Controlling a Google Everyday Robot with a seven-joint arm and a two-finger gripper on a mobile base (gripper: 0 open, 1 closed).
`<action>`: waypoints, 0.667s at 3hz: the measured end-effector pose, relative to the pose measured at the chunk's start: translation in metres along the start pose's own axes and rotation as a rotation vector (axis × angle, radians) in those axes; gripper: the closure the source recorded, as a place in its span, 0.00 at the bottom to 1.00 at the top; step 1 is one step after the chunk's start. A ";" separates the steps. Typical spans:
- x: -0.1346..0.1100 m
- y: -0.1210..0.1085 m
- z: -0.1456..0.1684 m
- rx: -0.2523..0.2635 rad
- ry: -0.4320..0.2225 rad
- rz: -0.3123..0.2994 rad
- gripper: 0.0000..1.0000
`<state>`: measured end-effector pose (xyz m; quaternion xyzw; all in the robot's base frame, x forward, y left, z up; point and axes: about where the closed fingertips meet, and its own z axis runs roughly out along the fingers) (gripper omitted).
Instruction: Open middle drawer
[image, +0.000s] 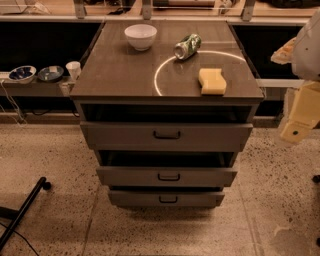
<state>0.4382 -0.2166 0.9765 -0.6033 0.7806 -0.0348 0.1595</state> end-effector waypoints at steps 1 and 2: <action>0.000 -0.001 0.001 0.001 -0.002 0.000 0.00; 0.006 0.002 0.017 -0.002 -0.023 0.014 0.00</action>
Offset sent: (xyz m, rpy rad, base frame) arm 0.0198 -0.0382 -0.2076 0.2923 -0.0001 -0.0891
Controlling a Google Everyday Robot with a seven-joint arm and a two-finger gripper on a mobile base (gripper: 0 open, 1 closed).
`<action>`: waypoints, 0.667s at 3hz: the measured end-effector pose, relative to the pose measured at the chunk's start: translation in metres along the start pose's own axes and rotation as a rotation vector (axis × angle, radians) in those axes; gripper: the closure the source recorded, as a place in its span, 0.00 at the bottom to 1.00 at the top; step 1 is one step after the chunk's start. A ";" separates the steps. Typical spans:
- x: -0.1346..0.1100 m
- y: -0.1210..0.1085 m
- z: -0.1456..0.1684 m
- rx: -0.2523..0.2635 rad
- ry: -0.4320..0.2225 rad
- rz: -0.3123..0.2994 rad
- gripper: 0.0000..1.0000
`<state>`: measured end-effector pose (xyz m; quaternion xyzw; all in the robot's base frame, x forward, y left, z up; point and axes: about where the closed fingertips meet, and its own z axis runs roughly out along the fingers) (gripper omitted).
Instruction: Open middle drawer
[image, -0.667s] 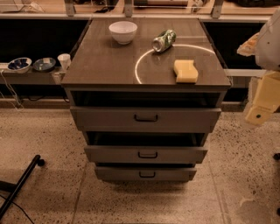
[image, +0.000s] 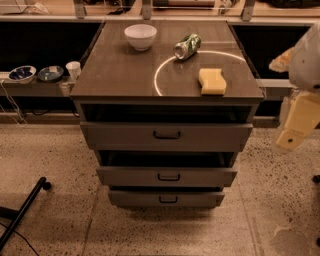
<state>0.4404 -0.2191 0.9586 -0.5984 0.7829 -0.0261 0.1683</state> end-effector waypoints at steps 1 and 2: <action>0.035 0.036 0.085 -0.040 -0.087 0.008 0.00; 0.035 0.036 0.085 -0.040 -0.088 0.007 0.00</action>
Offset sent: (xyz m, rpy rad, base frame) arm -0.0092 -0.0004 -0.0636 0.0858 0.0203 0.0314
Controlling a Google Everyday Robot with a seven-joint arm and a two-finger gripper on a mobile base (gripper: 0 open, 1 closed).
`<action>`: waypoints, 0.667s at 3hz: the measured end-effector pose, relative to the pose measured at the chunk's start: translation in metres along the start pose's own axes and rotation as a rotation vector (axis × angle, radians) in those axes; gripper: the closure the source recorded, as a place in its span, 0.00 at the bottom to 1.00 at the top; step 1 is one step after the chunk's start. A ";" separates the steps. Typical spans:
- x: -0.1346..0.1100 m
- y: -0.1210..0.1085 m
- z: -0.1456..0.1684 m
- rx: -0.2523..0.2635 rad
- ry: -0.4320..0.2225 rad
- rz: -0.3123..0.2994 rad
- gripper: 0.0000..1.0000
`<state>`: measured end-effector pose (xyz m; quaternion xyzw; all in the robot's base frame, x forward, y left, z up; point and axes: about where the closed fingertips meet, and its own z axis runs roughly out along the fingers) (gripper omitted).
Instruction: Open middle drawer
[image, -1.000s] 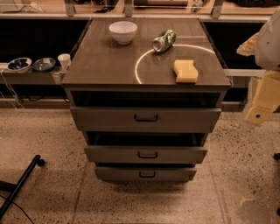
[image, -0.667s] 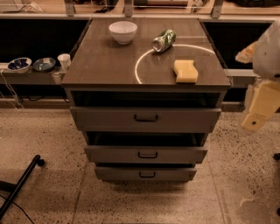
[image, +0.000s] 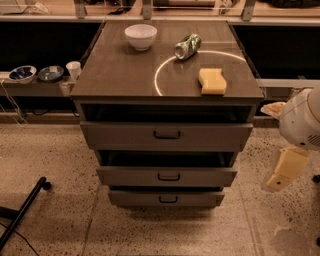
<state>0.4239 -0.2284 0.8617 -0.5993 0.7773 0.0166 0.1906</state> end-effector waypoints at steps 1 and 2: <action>0.011 0.006 0.045 -0.030 -0.077 0.019 0.00; 0.034 0.048 0.178 -0.143 -0.159 -0.003 0.00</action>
Offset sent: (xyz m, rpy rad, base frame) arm -0.0121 0.0473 -0.3240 0.2388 0.1581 0.1561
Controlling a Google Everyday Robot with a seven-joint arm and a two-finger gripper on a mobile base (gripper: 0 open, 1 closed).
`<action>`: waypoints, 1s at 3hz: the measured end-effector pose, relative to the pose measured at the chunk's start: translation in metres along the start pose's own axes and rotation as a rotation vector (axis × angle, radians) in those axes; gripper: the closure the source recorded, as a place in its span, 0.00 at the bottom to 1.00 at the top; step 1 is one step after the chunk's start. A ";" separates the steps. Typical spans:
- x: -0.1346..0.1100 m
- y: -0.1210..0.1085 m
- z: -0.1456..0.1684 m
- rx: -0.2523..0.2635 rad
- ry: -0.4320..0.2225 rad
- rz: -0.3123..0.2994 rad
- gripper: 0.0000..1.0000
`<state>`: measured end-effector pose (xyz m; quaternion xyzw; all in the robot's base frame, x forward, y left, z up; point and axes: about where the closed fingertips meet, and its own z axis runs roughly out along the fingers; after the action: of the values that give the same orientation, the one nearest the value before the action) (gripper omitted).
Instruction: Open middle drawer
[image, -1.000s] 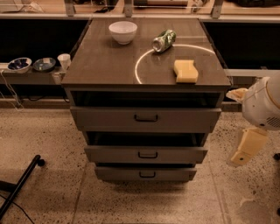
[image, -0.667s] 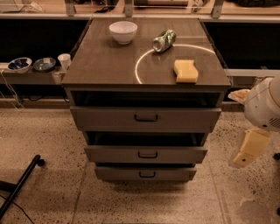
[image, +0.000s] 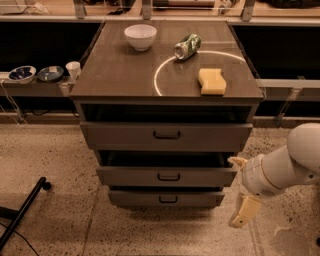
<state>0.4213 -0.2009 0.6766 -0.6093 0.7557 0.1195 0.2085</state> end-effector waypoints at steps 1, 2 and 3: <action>-0.001 -0.004 -0.002 0.014 -0.001 0.007 0.00; -0.008 -0.017 0.018 -0.013 -0.049 -0.009 0.00; 0.002 -0.031 0.070 -0.029 -0.152 -0.009 0.00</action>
Offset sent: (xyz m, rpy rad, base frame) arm 0.0430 0.0248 -0.0648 0.1514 0.0661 0.0499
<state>0.4629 -0.1794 0.6154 -0.6047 0.7332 0.1754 0.2570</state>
